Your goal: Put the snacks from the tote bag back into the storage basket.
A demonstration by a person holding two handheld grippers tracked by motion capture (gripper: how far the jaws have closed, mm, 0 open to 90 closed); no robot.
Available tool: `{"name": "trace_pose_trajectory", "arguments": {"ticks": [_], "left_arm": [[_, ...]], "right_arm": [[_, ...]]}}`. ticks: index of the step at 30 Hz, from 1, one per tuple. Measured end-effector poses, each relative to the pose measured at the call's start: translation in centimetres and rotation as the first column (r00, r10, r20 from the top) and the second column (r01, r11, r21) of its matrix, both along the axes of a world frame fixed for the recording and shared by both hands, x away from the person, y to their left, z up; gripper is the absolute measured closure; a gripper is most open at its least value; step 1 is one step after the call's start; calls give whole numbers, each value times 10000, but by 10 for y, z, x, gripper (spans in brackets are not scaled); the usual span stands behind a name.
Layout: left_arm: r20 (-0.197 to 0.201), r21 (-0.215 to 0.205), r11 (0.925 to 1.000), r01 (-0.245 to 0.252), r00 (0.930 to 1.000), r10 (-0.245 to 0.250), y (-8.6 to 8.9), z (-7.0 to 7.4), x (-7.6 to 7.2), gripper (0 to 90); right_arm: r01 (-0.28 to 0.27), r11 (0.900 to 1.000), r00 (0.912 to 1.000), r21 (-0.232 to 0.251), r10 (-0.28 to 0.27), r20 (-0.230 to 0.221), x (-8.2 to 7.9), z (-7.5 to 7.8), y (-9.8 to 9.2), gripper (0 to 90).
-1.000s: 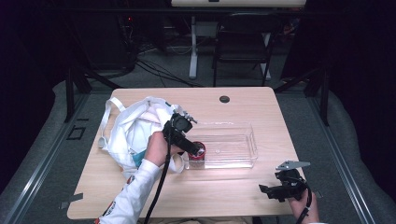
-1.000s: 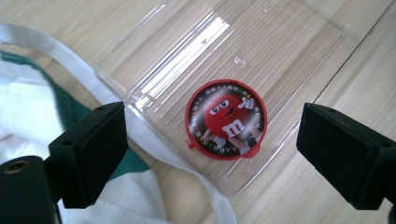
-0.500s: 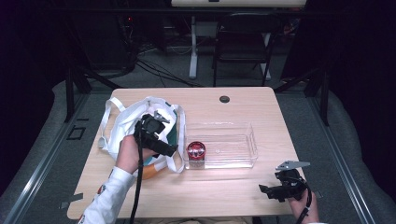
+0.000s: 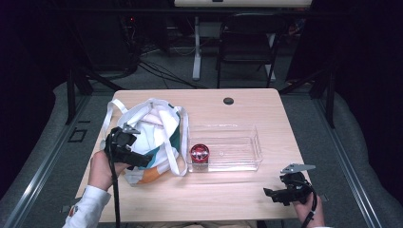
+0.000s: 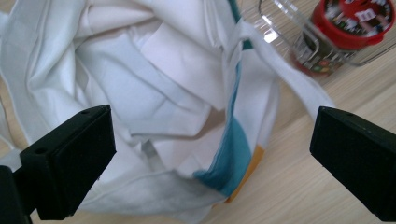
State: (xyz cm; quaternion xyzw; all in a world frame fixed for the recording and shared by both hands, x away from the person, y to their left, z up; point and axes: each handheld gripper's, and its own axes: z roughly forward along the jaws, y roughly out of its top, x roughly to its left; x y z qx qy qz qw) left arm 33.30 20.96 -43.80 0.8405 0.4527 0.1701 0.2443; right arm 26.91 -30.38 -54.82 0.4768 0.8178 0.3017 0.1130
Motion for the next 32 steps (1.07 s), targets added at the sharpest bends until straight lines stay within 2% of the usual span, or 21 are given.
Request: {"name": "trace_pose_trajectory", "arguments": {"ticks": [4,11,17,22,26,32], "left_arm": [[-122,-13,9991,-432,9990,432,18,-10,-5,2],[-435,45,9928,-1194,9919,1195,46,-33,-14,1],[-768,-46,9887,-1500,9858,1492,59,-52,-21,1],[-782,-162,9881,-1527,9854,1510,64,-61,-24,1],[-943,-61,9896,-1436,9853,1424,65,-71,-26,1],[-892,-2,9936,-1133,9896,1128,61,-74,-27,1]], "right_arm": [[-7,10000,10000,-29,7,-12,0,0,0,148],[12,10000,10000,-46,-12,-28,0,0,0,148],[72,10000,10000,-46,-72,-29,0,0,0,148],[-43,9999,10000,-115,43,-21,0,0,0,148],[-82,9999,10000,-78,82,5,0,-1,1,148],[-166,9998,9999,-77,166,-32,0,-1,1,148]]}}
